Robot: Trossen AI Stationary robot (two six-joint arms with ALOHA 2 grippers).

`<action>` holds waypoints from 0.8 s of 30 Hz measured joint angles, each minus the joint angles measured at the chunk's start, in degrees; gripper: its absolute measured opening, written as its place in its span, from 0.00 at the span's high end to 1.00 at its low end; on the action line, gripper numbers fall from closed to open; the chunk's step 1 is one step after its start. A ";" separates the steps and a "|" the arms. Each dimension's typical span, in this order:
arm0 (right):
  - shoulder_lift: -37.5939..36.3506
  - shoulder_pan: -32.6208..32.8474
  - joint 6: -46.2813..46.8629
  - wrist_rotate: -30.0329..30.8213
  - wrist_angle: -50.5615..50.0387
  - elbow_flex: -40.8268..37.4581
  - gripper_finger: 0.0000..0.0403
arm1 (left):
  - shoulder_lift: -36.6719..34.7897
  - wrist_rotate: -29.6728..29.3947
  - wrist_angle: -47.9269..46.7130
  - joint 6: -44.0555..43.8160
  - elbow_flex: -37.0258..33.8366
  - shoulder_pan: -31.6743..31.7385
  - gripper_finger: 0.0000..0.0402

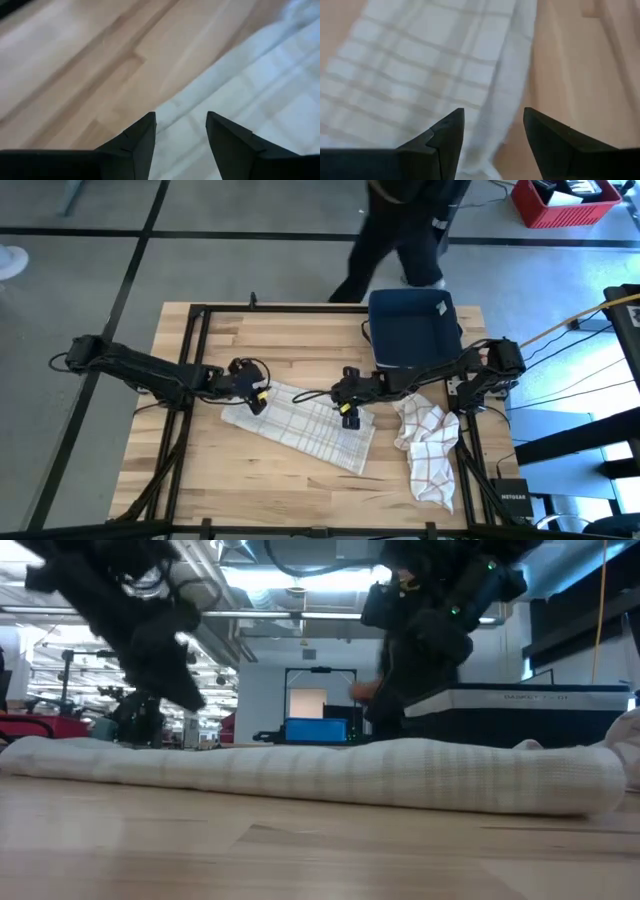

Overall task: Fold towel
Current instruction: Fold the white patterned towel

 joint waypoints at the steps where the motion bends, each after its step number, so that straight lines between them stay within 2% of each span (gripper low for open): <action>1: 0.42 0.00 1.53 -1.10 2.52 -0.76 0.48 | -0.92 0.02 -2.00 -0.41 0.96 0.17 0.59; 5: 1.70 0.07 9.09 -3.91 10.05 -4.23 0.48 | -3.49 1.00 -12.89 -9.30 2.65 1.59 0.59; 11: 1.68 0.07 12.01 -0.68 19.96 -7.98 0.48 | -3.80 13.18 -26.29 -25.38 0.38 4.81 0.59; 13: 1.68 0.07 10.91 -0.37 24.03 -8.99 0.48 | -3.84 14.46 -28.64 -28.05 -0.37 4.89 0.59; 16: 2.06 0.07 9.32 -0.92 27.51 -9.96 0.48 | -3.98 16.24 -29.53 -29.83 -0.77 4.91 0.59; 21: 2.19 0.07 7.42 -2.52 27.49 -10.46 0.48 | -3.98 18.23 -29.06 -30.03 -0.75 4.89 0.59; 24: 2.32 0.07 7.32 -2.76 27.13 -10.50 0.48 | -4.00 21.36 -25.09 -26.01 -0.76 4.89 0.59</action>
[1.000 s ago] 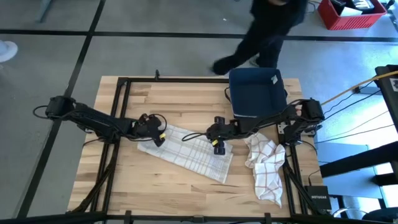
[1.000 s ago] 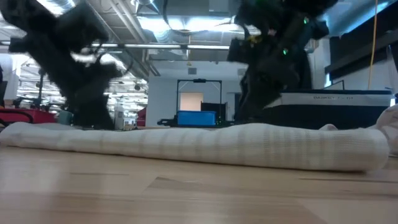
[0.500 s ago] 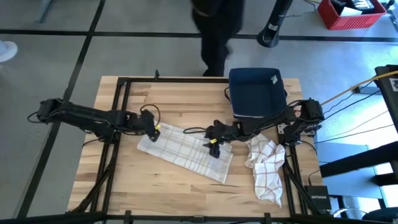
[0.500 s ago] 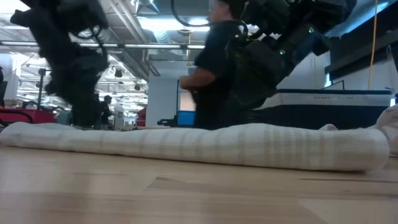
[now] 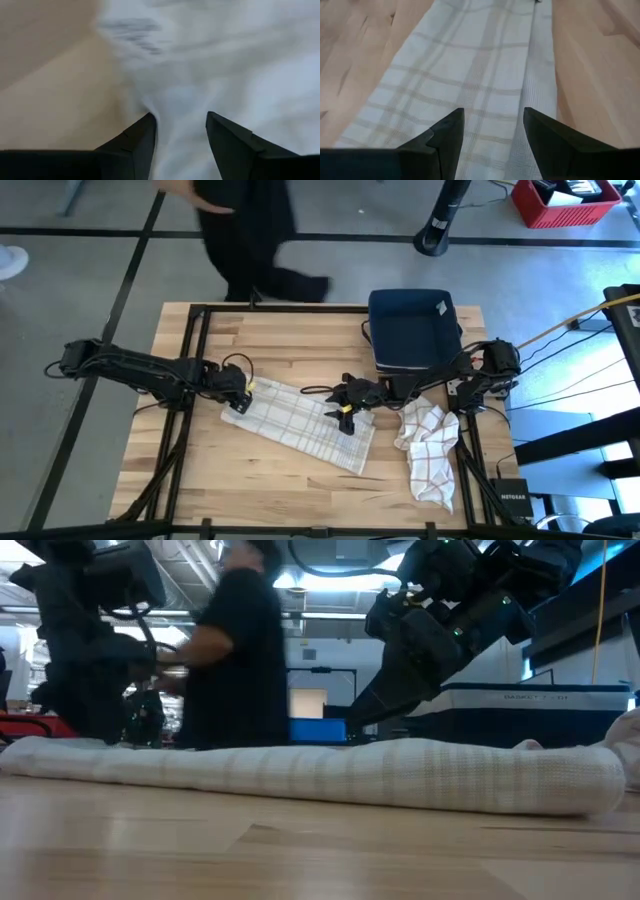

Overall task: Fold towel
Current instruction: Fold the white patterned towel

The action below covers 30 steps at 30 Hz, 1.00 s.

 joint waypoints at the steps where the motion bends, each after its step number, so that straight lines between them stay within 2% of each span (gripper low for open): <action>1: 0.00 0.00 0.00 0.00 0.04 0.00 0.48 | 0.01 1.47 1.84 1.88 0.01 0.00 0.59; 3: 0.00 0.00 -0.12 -0.05 0.04 0.00 0.48 | 0.00 3.97 5.80 5.78 0.01 -0.10 0.59; 6: 0.18 0.00 -0.15 -0.52 0.21 0.00 0.48 | 0.04 4.73 9.92 10.72 0.05 -0.71 0.61; 11: 1.26 0.00 -0.15 -0.52 0.80 0.00 0.48 | 1.80 4.46 10.12 16.71 0.06 -1.57 0.73; 17: 1.62 0.00 -0.07 -0.54 3.63 0.23 0.48 | 6.85 -4.74 10.43 20.61 0.06 -1.43 0.90; 20: 1.62 0.00 -0.07 -0.54 3.66 1.03 0.48 | 8.27 -5.44 12.27 22.72 0.07 -1.69 0.97; 22: 1.62 0.00 -0.04 -1.16 3.03 1.83 0.48 | 8.27 -5.50 13.01 22.91 0.69 -2.64 0.99; 30: 0.14 0.00 0.06 -5.83 -3.56 8.14 0.48 | 3.62 -6.57 10.15 30.65 13.51 -10.91 0.99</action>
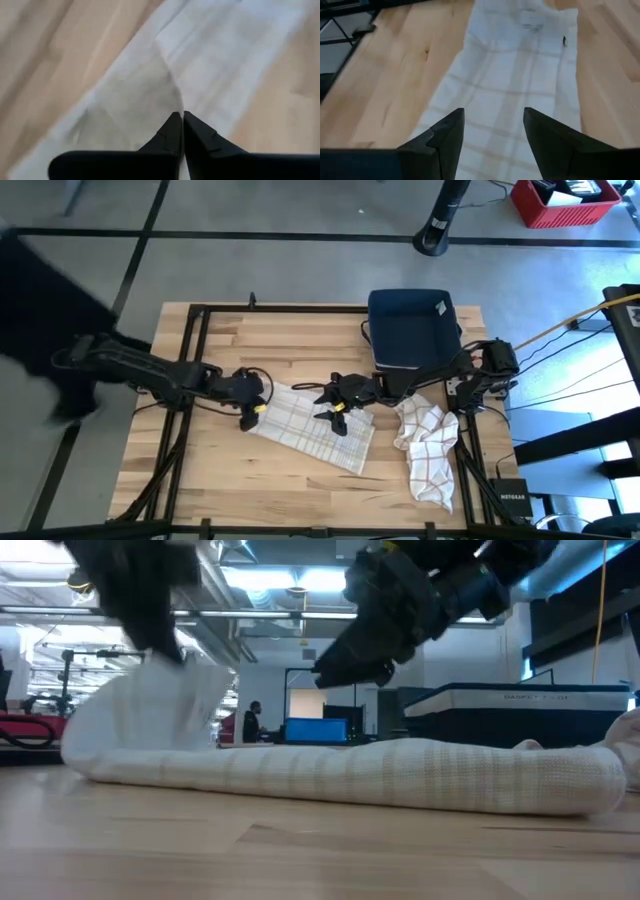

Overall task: Fold towel
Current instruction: Fold the white patterned towel

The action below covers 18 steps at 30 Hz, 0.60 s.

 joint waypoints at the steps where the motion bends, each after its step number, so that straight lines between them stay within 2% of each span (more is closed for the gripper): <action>1: -0.10 0.12 0.03 -0.29 -1.35 0.74 0.48 | -0.56 -0.43 -0.64 1.05 1.80 -1.18 1.00; 6: -0.16 1.65 -0.28 0.94 -2.13 4.53 0.48 | -2.35 -0.79 0.94 4.31 7.28 -5.86 1.00; 13: -0.16 5.53 -6.51 5.01 6.10 8.40 0.48 | -0.13 -0.63 5.88 4.67 7.15 -10.86 1.00; 18: 0.43 7.44 -11.33 6.17 6.99 11.15 0.48 | 2.15 -0.85 10.56 4.20 7.15 -12.71 0.99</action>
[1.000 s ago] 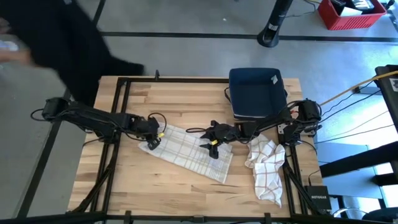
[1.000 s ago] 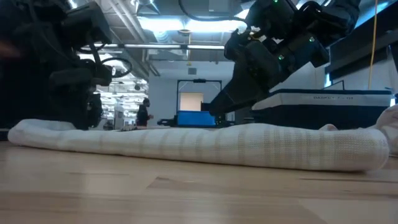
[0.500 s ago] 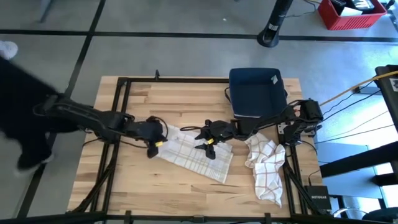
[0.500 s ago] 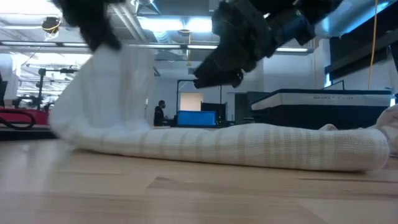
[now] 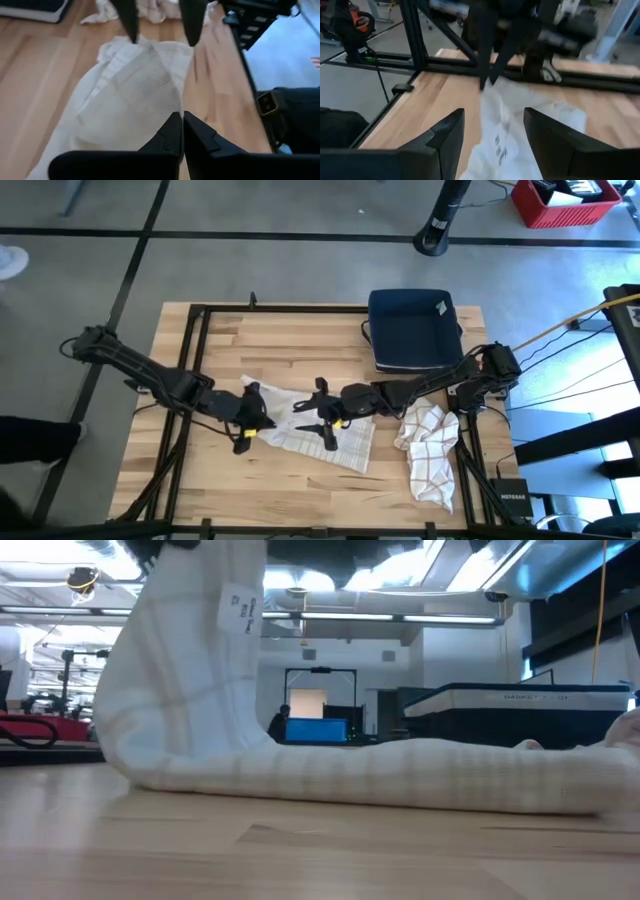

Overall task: Fold towel
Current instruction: Fold the white patterned towel

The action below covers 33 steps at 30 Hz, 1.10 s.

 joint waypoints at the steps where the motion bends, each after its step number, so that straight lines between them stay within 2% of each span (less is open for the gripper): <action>1: 0.32 0.17 -0.62 0.22 0.09 0.63 0.48 | 0.59 -0.01 1.12 0.14 0.00 -0.44 1.00; 8: 1.95 1.91 -0.50 0.34 -1.25 1.97 0.48 | 3.95 -0.42 11.08 1.45 0.00 -2.58 1.00; 10: 1.92 2.69 -0.82 0.92 -1.15 2.04 0.51 | 4.42 -0.44 12.80 2.28 0.00 -3.01 1.00; 13: 1.91 3.53 -2.63 2.81 -0.92 2.04 0.63 | 4.39 -0.42 12.45 2.98 0.00 -3.16 0.99; 17: 1.89 3.80 -5.23 3.23 -0.92 2.04 0.88 | 4.56 -0.65 12.39 2.86 0.00 -3.05 0.98; 19: 1.89 3.77 -6.15 3.25 -1.14 2.04 0.97 | 5.32 -0.69 12.37 2.73 0.00 -3.07 0.97; 23: 1.89 3.97 -6.50 3.64 -0.95 2.04 0.95 | 7.48 -0.69 12.35 2.60 0.00 -2.62 0.97; 26: 1.84 4.86 -6.72 4.48 -2.12 2.04 0.98 | 8.95 -0.64 11.95 0.52 0.00 -1.76 0.95; 29: 1.29 6.06 -6.79 7.49 -4.79 2.13 0.97 | 9.20 -0.62 10.99 -0.30 0.00 -0.88 0.88; 33: -0.59 7.83 -7.01 12.85 -15.32 6.55 0.99 | 8.09 -0.37 6.37 -1.53 0.00 -0.36 0.75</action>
